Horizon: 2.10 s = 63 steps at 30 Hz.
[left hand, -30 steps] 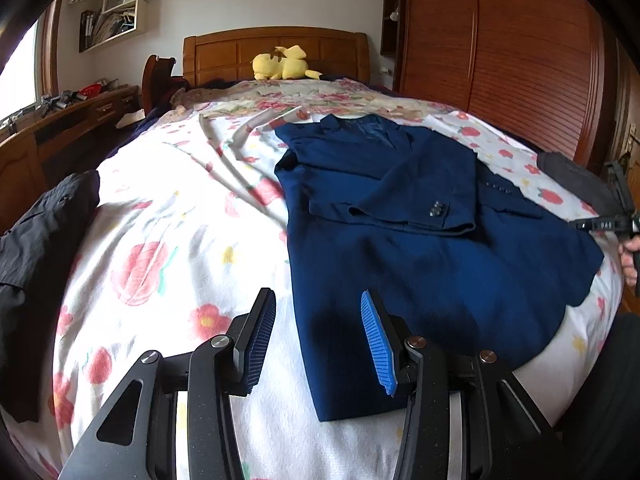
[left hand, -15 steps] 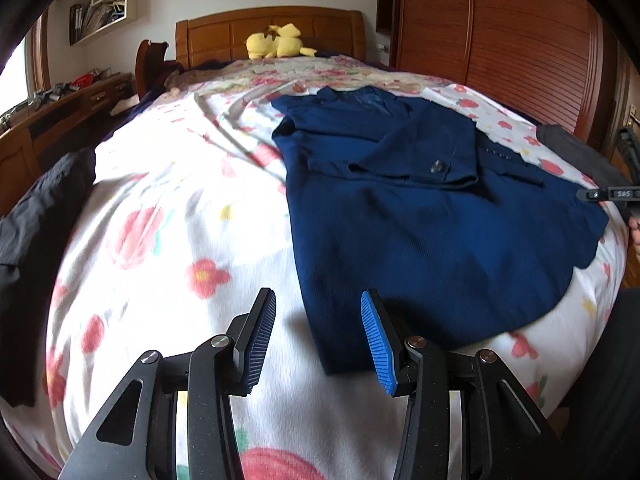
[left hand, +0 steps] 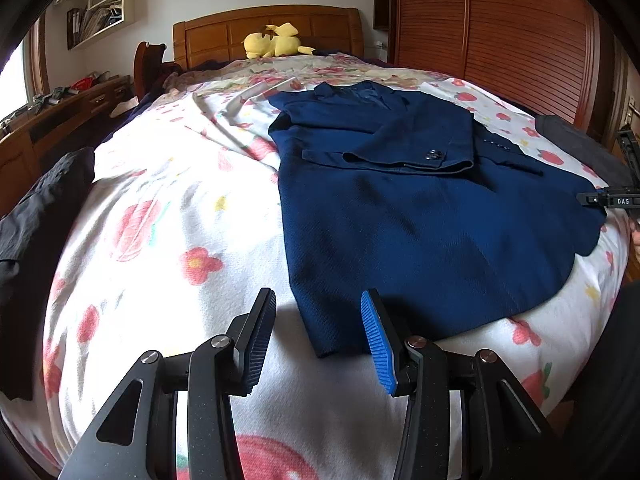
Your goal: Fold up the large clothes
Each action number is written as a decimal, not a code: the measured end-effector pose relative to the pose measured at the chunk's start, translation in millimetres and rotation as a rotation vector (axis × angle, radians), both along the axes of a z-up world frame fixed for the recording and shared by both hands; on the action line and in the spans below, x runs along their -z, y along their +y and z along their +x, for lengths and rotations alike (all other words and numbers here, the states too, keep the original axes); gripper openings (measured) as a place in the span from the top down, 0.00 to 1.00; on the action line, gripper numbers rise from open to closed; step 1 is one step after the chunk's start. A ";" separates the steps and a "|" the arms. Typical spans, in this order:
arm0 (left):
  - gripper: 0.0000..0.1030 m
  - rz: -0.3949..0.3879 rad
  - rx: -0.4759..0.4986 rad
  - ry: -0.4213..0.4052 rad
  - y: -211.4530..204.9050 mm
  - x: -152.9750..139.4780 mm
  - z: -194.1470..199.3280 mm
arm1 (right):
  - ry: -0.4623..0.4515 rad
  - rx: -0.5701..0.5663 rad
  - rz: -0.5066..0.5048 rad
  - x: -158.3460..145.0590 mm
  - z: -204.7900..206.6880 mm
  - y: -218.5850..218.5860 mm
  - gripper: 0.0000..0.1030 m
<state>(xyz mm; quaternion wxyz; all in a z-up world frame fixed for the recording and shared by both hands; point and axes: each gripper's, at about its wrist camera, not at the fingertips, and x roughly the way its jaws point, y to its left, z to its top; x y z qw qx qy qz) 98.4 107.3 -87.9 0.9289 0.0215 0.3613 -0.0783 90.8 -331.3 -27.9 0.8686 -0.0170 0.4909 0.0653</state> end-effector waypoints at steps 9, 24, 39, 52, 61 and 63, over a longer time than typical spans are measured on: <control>0.67 0.010 -0.003 0.013 -7.6 -2.0 9.7 | -0.026 0.016 0.030 -4.6 15.0 -2.6 0.61; 0.67 0.049 -0.049 0.030 -17.3 -0.4 16.6 | -0.076 0.028 0.006 -21.9 -21.9 -26.8 0.59; 0.97 0.030 -0.125 -0.043 -22.1 -35.2 14.5 | -0.100 -0.090 0.161 -20.5 24.1 -21.1 0.92; 0.97 0.016 -0.061 -0.362 -72.9 -224.3 11.7 | -0.421 -0.157 0.132 -197.1 39.9 24.2 0.97; 0.97 0.046 -0.030 -0.492 -88.3 -312.8 -40.9 | -0.641 -0.198 0.112 -324.4 -34.0 23.9 1.00; 0.97 0.104 -0.012 -0.460 -97.4 -304.1 -38.7 | -0.648 -0.211 0.078 -335.5 -46.4 25.2 1.00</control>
